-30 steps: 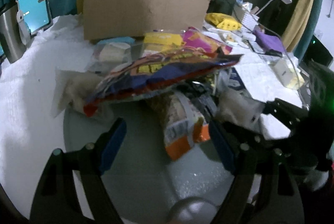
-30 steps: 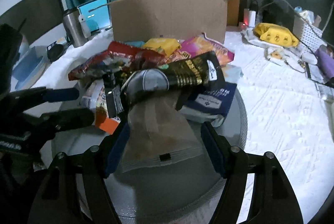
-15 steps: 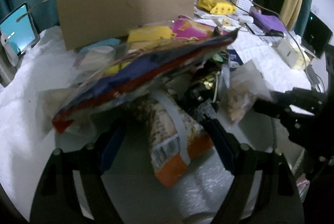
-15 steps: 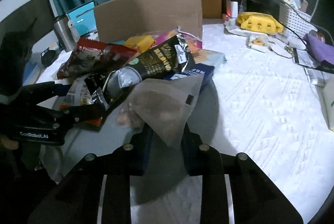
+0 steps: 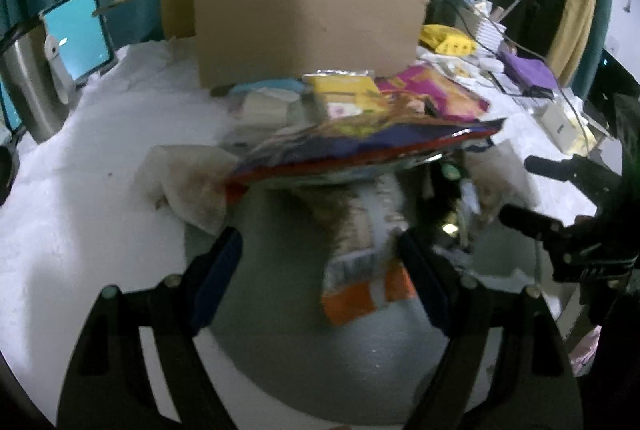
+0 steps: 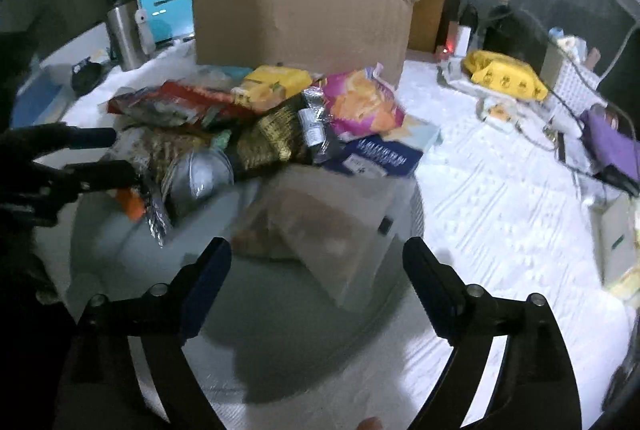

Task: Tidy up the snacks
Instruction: 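Grasp a clear plastic packet with the right tool and lift it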

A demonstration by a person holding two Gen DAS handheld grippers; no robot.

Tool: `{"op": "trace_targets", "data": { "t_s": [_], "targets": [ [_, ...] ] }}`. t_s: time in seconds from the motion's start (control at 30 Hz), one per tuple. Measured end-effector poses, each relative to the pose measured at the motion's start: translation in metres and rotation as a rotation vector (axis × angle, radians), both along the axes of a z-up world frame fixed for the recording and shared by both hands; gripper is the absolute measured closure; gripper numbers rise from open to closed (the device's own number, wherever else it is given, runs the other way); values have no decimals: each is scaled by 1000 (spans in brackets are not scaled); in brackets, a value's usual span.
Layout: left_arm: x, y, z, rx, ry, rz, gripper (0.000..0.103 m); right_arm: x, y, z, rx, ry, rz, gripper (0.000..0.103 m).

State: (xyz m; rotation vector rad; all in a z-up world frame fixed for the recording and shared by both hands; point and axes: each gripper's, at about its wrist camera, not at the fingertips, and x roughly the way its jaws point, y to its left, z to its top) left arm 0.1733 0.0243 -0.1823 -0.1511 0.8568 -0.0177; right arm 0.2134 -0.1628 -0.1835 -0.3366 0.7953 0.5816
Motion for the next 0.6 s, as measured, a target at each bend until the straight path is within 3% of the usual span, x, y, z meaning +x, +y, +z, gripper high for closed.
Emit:
{"op": "trace_targets", "data": {
  "t_s": [0.17,0.4,0.43,0.47,0.5,0.6],
  "targets": [
    [9,0,-1,-46,6,9,21,11,7,-4,-13,29,5,13],
    [36,-10,-15,-88,35,-24,23,21,10,-13,51,101,-33,13],
    [37,-10,-16,-84,29,-25,26,23,10,-14,62,113,-36,13],
    [36,-11,-16,-70,23,-29,42,23,10,-15,74,124,-39,14],
    [37,-12,-15,-62,26,-37,51,23,9,-14,87,126,-39,18],
    [34,-11,-14,-77,25,-52,60,22,8,-12,113,137,-31,39]
  ]
}}
